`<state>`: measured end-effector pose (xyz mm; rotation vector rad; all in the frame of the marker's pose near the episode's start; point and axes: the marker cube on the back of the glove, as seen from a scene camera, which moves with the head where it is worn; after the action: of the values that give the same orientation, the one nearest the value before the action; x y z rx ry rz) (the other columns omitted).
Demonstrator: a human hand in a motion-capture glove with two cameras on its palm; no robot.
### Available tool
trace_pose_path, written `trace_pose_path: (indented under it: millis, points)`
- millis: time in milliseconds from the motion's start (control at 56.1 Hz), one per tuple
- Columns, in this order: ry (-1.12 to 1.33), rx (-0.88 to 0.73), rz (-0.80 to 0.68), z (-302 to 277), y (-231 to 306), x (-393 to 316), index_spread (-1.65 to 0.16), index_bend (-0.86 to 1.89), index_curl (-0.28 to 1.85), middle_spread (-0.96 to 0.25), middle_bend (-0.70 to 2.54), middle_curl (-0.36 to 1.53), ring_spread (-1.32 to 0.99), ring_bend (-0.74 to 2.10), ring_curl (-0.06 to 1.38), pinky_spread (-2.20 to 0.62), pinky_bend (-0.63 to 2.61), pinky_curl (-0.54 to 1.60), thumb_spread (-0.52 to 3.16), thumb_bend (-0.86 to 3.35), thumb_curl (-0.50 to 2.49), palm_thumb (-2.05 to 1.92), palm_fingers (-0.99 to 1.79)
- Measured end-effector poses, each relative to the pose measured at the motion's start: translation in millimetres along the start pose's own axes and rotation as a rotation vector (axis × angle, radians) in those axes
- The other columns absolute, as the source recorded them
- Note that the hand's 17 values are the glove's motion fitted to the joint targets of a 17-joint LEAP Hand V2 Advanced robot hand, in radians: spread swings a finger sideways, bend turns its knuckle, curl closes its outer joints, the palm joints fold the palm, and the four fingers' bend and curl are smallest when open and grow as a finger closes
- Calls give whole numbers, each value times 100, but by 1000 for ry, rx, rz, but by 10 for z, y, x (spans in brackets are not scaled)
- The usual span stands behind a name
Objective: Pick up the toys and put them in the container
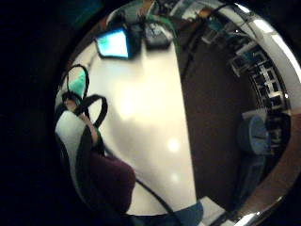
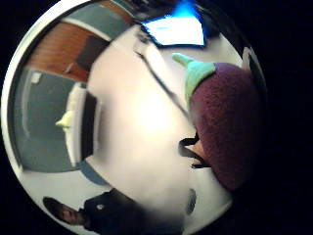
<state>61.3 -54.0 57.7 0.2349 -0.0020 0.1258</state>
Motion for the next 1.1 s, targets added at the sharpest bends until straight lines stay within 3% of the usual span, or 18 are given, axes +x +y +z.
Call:
trace_pose_path:
  millis: [125, 249, 445, 552, 624, 677, 713, 748, 891, 1105]
  points:
    - [-104, 206, -133, -634, -90, -968, -25, 32, 23, -19, 105, 63, -29, 134, 57, -33, 107, 48, 89, 16, 60, 70, 116]
    - [-249, 304, -283, -1024, -216, -1997, -26, 48, 30, -20, 111, 69, -30, 136, 58, -35, 108, 51, 73, 12, 66, 71, 114]
    - [-425, 129, -318, -837, -292, -3071, -27, 46, 36, -22, 112, 74, -31, 140, 60, -35, 111, 54, 67, 6, 72, 66, 95]
    - [-397, 48, -285, -570, -268, -3218, -25, 38, 38, -21, 110, 73, -29, 137, 57, -33, 97, 49, 88, -2, 68, 54, 84]
    - [-377, -148, -289, -389, -200, -3244, -22, 28, 36, -20, 102, 70, -28, 131, 54, -30, 95, 47, 102, -5, 62, 44, 69]
    - [-378, -276, -302, -328, -228, -3178, -20, 17, 37, -18, 84, 65, -26, 124, 54, -25, 104, 51, 109, -7, 56, 33, 29]
    - [-383, -303, -310, -325, -242, -3123, -18, 20, 40, -12, 57, 58, -19, 101, 50, -18, 112, 54, 110, -10, 52, 21, -30]
    - [-389, -286, -315, -351, -248, -3073, -17, 18, 38, -9, 44, 52, -15, 82, 44, -13, 109, 51, 111, -10, 49, 14, -43]
    - [-360, -199, -331, -508, -285, -2845, -17, 12, 32, -1, 23, 42, -7, 52, 27, -3, 95, 41, 114, -4, 43, 4, -30]
    - [-335, -93, -354, -700, -173, -2496, -19, 11, 28, 2, 15, 38, -2, 34, 23, 2, 81, 36, 116, -2, 39, 2, -23]
